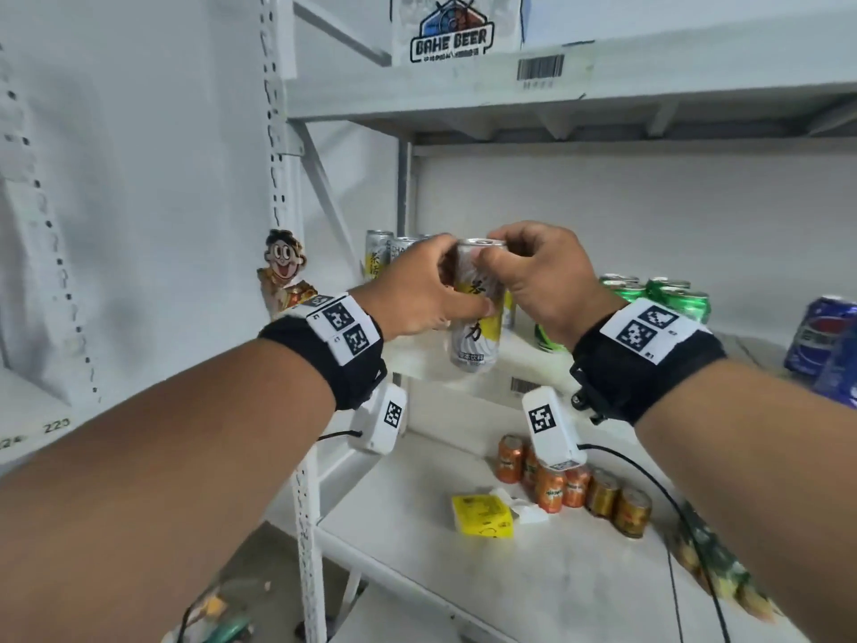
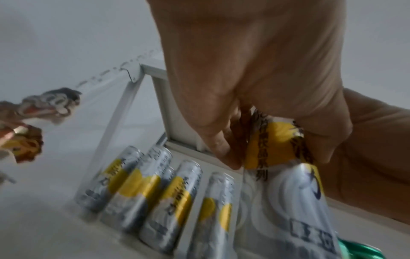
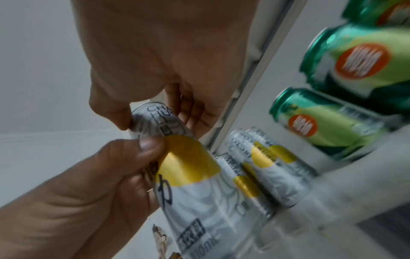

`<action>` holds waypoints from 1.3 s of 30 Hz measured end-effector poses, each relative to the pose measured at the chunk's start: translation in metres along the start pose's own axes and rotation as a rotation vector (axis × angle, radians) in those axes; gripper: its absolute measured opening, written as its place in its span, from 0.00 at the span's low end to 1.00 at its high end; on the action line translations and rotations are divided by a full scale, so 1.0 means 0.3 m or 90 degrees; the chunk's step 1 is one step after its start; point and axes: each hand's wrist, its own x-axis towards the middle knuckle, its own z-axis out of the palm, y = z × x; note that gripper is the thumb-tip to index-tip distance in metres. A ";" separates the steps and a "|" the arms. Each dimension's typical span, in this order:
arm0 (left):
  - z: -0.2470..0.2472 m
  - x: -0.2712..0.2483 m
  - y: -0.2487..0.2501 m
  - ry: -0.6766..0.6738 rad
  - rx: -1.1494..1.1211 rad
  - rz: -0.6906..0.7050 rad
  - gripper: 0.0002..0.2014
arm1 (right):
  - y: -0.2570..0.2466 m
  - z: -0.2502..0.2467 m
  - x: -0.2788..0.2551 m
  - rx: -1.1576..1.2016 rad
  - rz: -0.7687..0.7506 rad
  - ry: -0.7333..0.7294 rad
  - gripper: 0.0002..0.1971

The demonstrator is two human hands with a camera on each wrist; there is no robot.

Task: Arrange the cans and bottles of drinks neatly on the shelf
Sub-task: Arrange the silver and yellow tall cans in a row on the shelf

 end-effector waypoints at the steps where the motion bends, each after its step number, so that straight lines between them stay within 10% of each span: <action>1: -0.038 0.000 -0.002 0.007 0.025 0.004 0.36 | -0.010 0.029 0.014 -0.018 -0.008 -0.017 0.13; 19: -0.534 0.280 -0.271 0.106 0.353 -0.089 0.26 | 0.036 0.448 0.476 -0.488 -0.157 -0.146 0.09; 39: -0.657 0.448 -0.456 -0.002 0.407 -0.024 0.22 | 0.153 0.731 0.696 -0.764 0.000 -0.229 0.18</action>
